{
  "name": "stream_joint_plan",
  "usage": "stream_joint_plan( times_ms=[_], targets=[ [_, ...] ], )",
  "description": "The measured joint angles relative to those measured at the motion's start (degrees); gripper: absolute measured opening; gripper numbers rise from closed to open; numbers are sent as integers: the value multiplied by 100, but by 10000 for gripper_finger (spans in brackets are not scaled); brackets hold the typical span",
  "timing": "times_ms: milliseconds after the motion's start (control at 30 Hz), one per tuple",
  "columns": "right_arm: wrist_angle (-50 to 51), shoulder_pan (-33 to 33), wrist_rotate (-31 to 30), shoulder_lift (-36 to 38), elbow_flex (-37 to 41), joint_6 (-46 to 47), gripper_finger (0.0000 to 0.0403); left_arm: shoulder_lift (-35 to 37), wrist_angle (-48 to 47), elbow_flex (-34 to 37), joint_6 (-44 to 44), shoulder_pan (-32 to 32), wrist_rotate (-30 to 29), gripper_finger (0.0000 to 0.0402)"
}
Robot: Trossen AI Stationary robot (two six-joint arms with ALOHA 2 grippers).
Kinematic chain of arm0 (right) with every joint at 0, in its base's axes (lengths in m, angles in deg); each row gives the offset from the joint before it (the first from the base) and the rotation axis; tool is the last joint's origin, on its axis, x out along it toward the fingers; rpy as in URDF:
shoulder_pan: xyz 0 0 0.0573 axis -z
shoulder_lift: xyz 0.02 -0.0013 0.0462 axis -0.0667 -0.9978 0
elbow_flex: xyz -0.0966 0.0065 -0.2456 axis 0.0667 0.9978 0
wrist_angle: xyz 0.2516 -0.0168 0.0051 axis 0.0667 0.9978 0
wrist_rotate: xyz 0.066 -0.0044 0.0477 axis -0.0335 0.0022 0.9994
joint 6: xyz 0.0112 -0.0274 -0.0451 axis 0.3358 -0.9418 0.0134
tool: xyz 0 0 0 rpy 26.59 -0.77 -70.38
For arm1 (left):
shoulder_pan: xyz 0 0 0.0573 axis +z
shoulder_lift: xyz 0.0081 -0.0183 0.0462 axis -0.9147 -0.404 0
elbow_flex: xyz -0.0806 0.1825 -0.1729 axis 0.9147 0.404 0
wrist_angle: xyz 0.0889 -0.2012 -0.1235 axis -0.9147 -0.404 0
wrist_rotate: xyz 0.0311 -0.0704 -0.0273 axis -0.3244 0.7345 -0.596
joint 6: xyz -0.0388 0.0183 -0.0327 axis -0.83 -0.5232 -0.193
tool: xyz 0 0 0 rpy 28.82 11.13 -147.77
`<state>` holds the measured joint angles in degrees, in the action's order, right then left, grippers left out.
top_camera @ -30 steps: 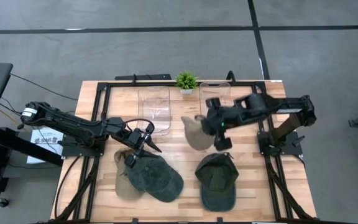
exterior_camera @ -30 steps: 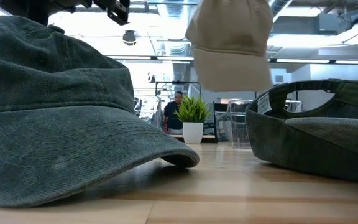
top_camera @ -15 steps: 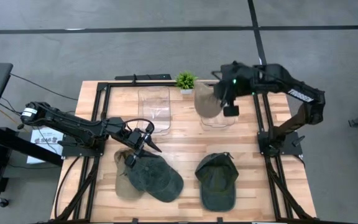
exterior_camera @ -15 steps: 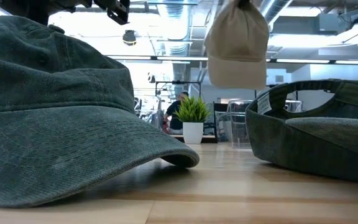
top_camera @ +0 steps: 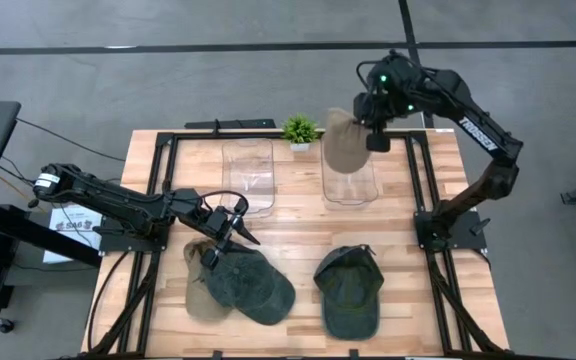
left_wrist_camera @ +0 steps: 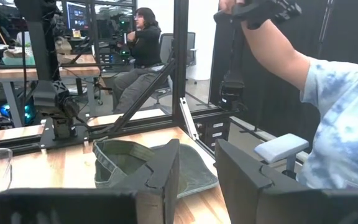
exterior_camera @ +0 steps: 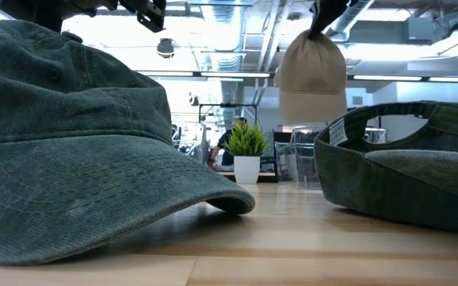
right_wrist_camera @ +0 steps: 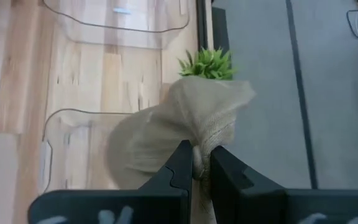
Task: Pick & Place hat
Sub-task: Put the top brown cap into the right transparent bin
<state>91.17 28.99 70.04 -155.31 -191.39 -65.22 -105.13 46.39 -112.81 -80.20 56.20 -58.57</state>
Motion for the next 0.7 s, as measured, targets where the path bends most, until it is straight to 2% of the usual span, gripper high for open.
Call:
stream_joint_plan(
  times_ms=[233,700],
  targets=[
    [45,185,508,-207,51,-468,18,0,0,0,0,-1,1,100],
    [-211,555,404,-254,1170,-1041,18,0,0,0,0,-1,1,100]
  ],
)
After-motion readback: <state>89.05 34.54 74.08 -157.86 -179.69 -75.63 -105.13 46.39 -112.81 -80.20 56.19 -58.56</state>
